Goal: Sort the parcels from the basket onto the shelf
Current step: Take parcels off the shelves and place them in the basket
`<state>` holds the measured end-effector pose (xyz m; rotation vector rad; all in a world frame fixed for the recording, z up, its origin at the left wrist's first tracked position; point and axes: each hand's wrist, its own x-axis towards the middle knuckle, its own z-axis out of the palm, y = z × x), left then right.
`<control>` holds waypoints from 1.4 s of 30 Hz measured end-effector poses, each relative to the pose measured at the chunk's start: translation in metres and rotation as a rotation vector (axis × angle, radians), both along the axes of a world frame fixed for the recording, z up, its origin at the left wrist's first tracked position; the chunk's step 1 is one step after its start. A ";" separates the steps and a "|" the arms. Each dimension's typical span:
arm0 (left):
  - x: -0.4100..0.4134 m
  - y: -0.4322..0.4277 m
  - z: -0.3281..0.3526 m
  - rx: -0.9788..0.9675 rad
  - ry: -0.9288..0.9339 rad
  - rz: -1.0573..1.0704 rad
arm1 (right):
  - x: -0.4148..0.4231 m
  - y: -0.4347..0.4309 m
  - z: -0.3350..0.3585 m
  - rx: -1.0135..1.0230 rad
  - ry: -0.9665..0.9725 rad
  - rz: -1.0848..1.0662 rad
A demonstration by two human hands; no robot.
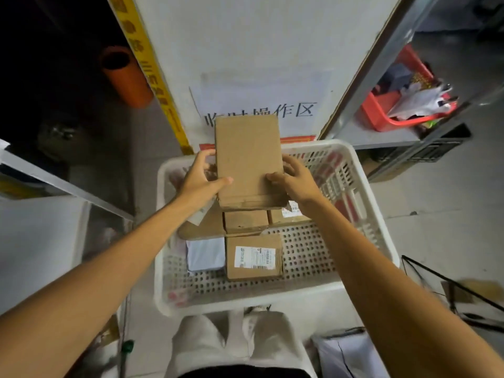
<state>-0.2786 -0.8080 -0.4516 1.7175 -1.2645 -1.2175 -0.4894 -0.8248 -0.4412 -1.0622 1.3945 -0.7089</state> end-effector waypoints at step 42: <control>0.101 0.012 -0.144 -0.080 -1.108 -0.853 | 0.149 -0.005 -0.175 0.081 0.395 0.108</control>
